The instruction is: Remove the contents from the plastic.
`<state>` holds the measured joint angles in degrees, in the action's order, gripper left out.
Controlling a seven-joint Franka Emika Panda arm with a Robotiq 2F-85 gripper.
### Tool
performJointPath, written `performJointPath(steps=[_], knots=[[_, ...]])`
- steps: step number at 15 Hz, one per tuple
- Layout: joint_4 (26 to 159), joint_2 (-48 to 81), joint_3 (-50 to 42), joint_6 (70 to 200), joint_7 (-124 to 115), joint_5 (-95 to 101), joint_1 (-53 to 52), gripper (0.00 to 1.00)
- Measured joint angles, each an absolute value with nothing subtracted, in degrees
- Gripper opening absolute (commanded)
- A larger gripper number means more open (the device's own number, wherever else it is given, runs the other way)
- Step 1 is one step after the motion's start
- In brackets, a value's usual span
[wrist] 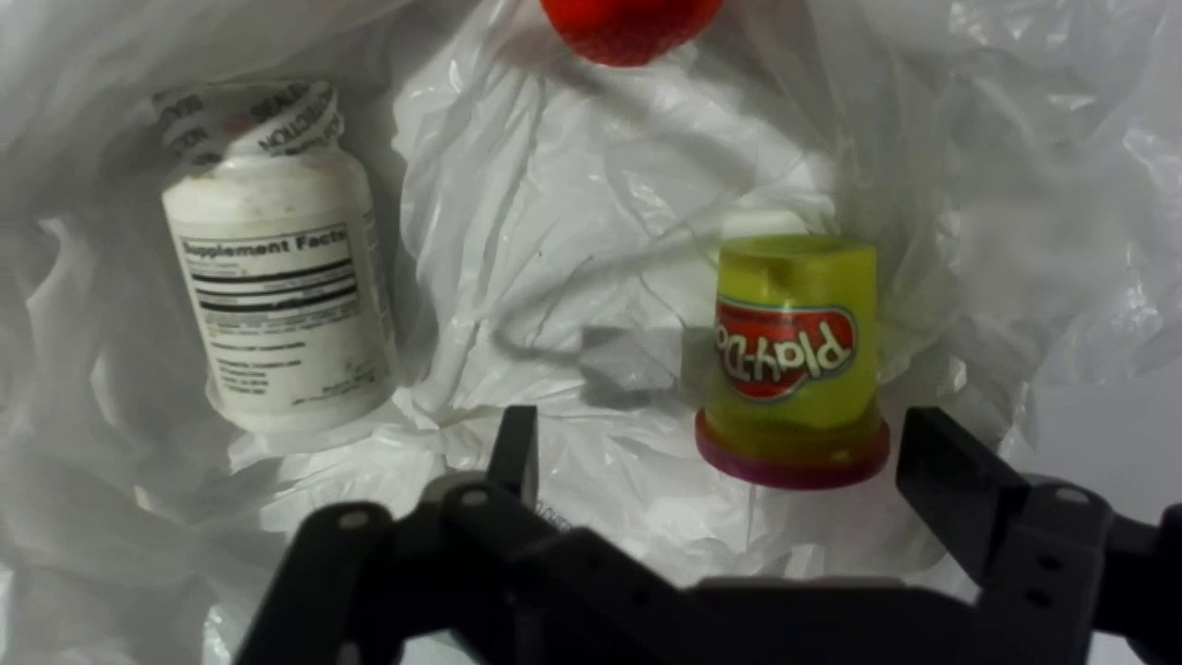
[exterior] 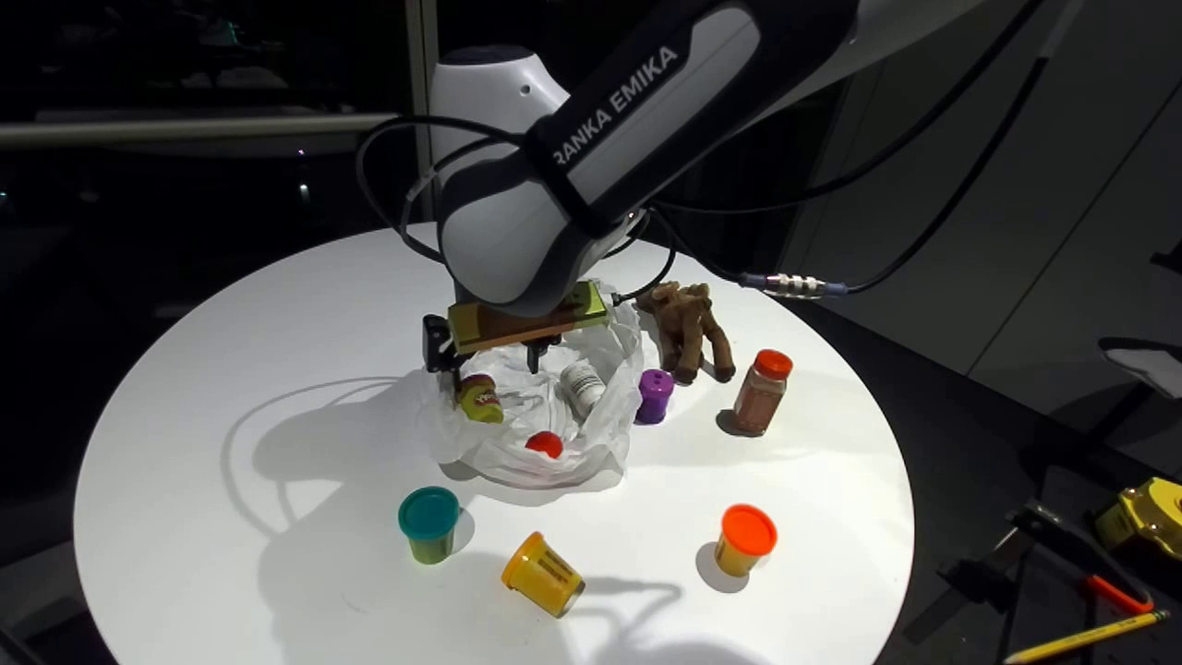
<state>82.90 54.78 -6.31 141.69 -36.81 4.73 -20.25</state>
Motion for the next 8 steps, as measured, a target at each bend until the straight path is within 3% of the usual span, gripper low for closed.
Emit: performJointPath(steps=[8], knots=[[80.0, 57.7, -5.6, 136.7, -37.0, 4.7, -20.3, 1.0]])
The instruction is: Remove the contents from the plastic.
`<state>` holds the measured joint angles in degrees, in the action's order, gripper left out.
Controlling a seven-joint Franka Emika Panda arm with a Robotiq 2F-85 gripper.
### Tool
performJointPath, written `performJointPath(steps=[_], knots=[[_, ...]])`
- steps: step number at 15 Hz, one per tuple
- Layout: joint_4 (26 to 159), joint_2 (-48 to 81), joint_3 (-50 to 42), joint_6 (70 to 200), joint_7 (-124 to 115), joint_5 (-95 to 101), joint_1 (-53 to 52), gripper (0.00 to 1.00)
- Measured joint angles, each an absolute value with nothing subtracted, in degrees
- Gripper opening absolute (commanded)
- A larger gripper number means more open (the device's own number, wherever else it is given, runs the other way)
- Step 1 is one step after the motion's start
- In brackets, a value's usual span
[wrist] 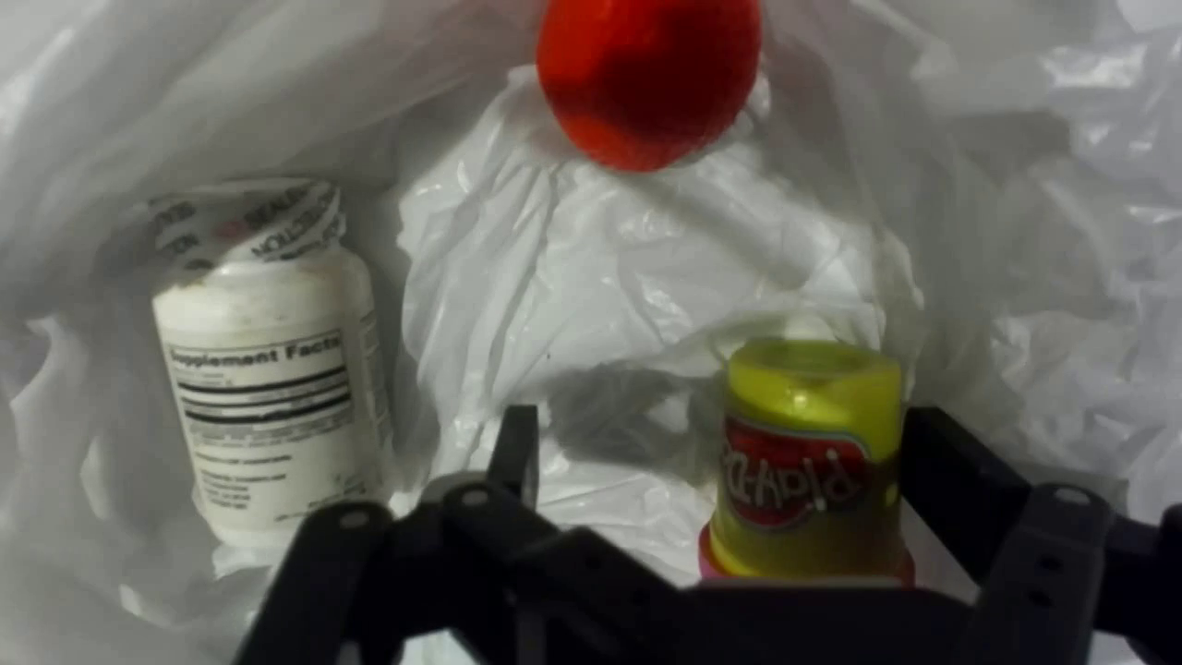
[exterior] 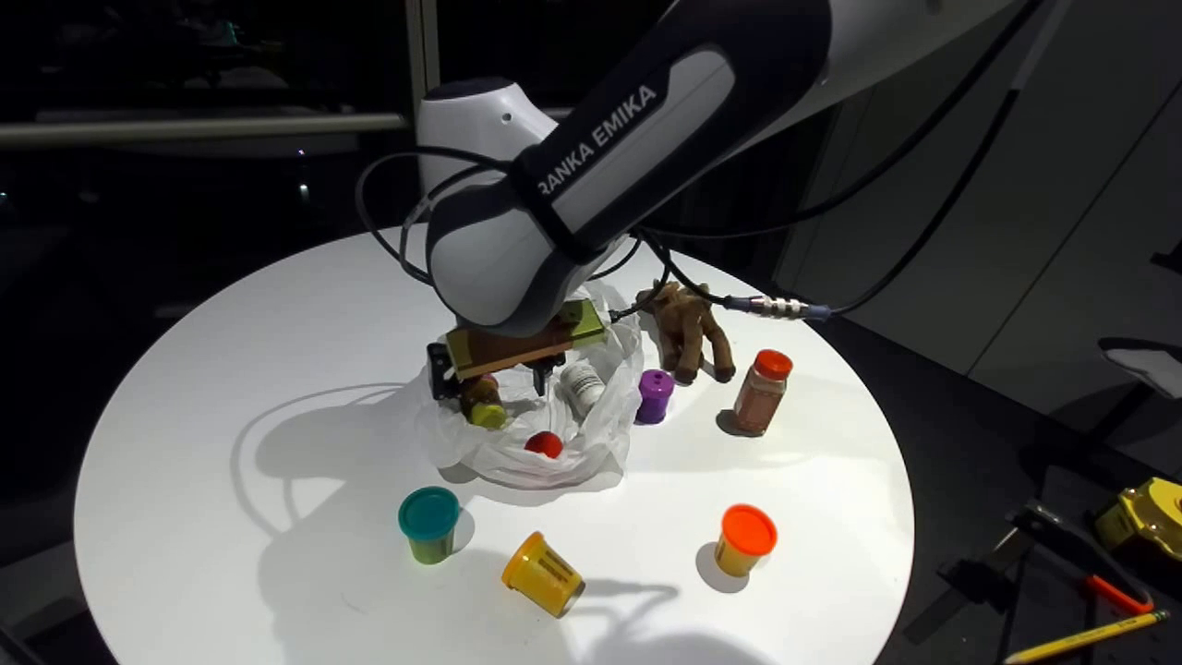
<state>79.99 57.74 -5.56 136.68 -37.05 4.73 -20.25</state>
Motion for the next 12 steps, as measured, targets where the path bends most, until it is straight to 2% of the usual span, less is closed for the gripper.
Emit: performJointPath(steps=[1, 7, 9, 12], knots=[[79.6, 58.2, -5.4, 136.5, -37.0, 4.7, -20.3, 0.79], [76.9, 59.8, -5.1, 136.8, -37.1, 4.7, -20.3, 0.33], [76.3, 60.0, -5.2, 137.0, -37.1, 4.7, -20.4, 0.2], [75.8, 60.2, -5.2, 137.0, -37.1, 4.7, -20.4, 0.19]])
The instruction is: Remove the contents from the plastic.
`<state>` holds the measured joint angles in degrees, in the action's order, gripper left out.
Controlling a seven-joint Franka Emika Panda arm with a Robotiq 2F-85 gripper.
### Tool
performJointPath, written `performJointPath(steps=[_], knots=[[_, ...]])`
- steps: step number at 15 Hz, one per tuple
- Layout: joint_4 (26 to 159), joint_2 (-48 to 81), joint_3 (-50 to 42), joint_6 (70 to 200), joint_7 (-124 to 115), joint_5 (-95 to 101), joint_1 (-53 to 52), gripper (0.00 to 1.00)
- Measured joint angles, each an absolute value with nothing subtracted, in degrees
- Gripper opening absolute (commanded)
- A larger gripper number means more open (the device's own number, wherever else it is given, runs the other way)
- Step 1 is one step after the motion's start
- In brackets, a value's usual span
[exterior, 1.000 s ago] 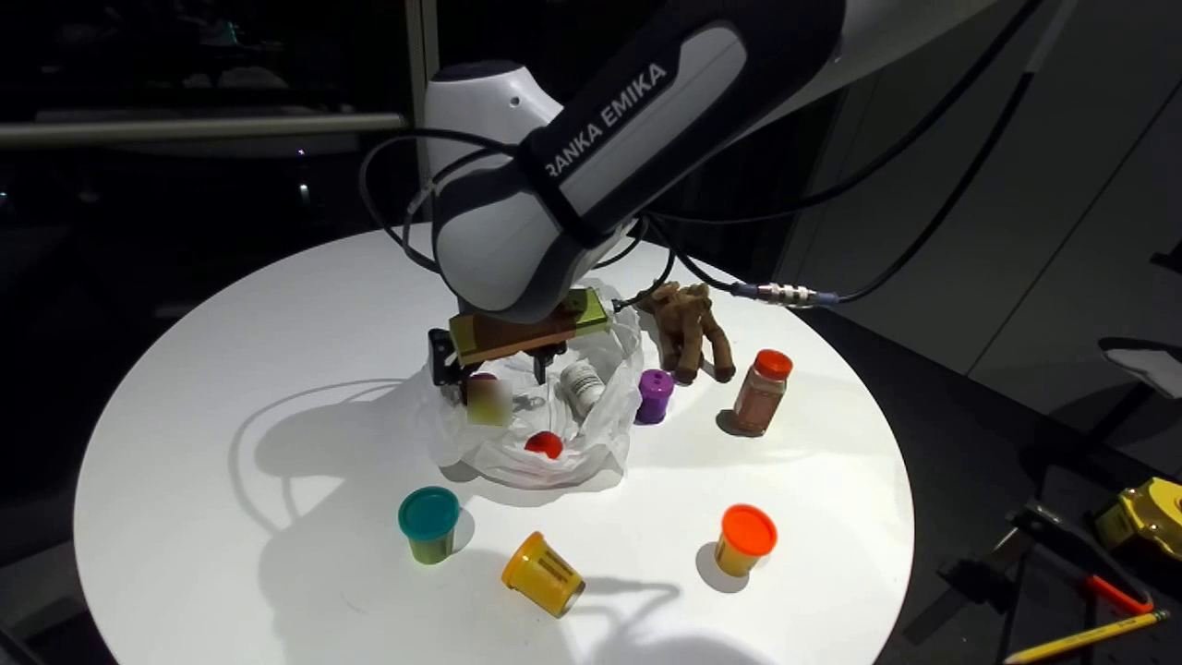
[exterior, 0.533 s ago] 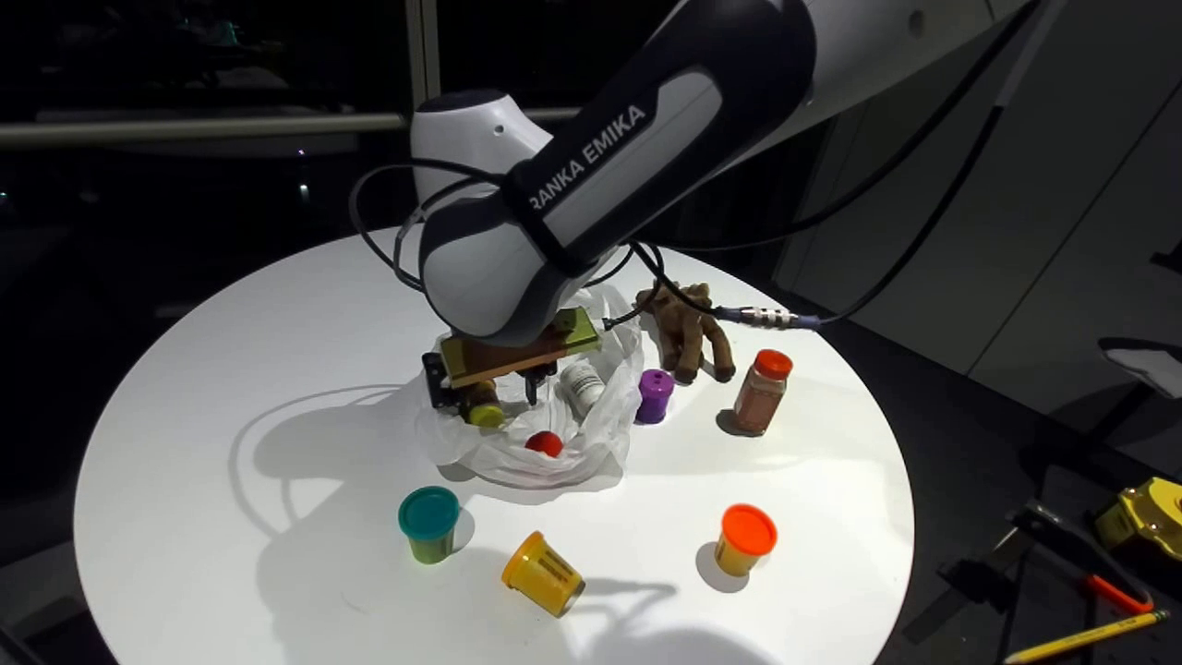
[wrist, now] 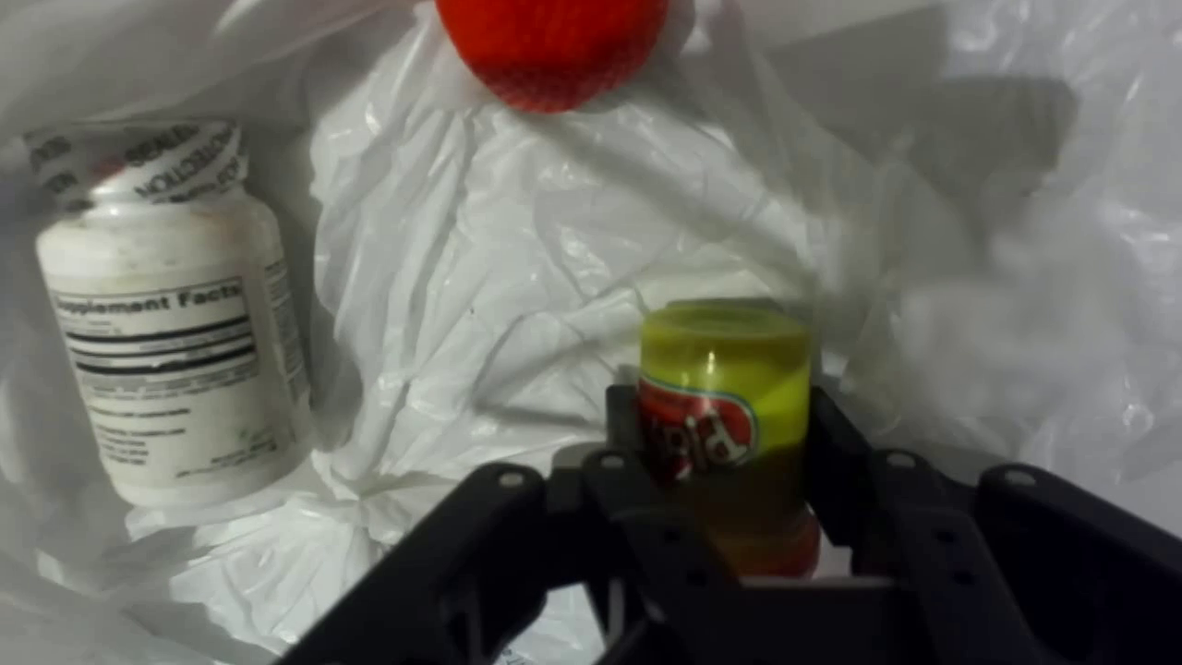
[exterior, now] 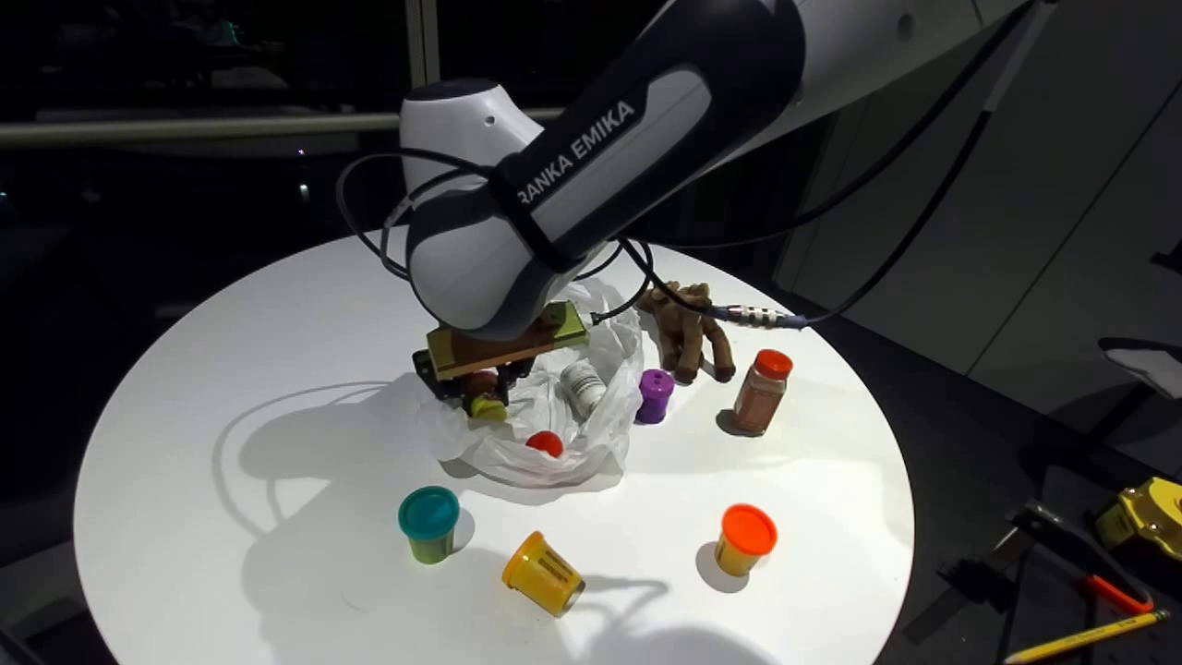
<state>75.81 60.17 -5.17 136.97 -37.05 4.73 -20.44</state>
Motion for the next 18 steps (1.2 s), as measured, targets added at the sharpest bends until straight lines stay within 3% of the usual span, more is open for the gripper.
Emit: performJointPath(steps=[7, 18], knots=[[79.3, 55.1, -5.6, 137.2, -37.5, 4.7, -20.5, 0.19], [109.7, 30.1, -5.9, 139.1, -46.7, 11.0, -25.0, 0.19]])
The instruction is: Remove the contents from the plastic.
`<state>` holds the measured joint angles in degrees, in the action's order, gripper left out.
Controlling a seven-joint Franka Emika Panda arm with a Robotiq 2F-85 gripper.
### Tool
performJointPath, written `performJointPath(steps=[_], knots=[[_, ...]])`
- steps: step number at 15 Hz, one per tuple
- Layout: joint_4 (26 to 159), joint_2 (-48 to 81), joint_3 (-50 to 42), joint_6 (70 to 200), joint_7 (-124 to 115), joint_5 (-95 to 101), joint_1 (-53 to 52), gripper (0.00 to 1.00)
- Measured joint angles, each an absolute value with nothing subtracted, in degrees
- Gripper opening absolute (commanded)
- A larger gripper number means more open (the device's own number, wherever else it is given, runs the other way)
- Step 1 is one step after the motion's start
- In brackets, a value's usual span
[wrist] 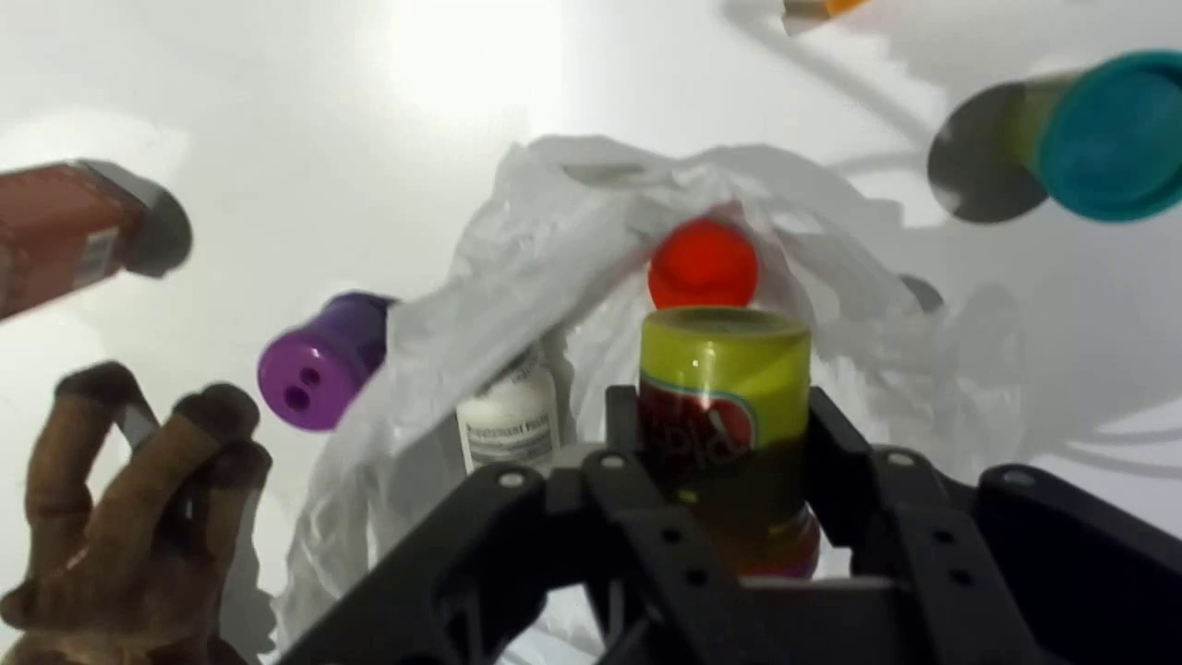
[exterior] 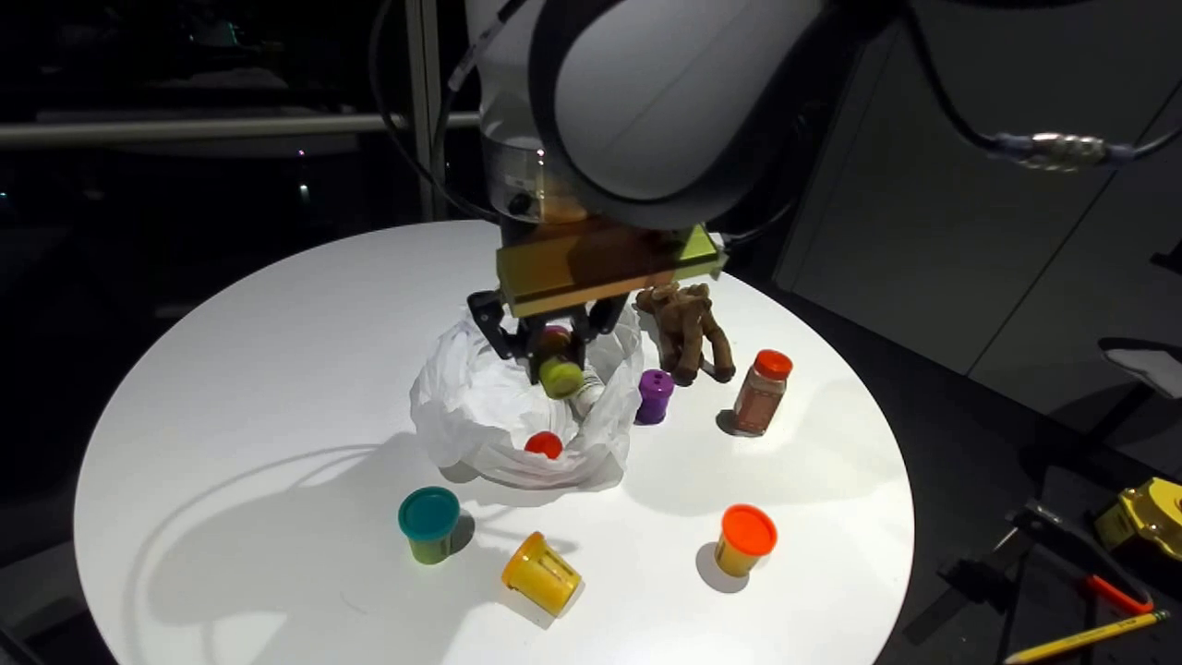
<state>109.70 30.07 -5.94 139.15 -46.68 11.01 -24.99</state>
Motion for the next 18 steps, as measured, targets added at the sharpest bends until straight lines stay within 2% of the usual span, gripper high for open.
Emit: performJointPath(steps=[9, 14, 18], knots=[[136.0, 17.6, -1.1, 148.8, -46.4, 15.6, -24.5, 0.19], [135.8, 21.9, -0.9, 157.2, -41.8, 17.4, -22.3, 0.19], [132.0, 27.9, 1.4, 157.8, -33.4, 14.0, -20.8, 0.19]])
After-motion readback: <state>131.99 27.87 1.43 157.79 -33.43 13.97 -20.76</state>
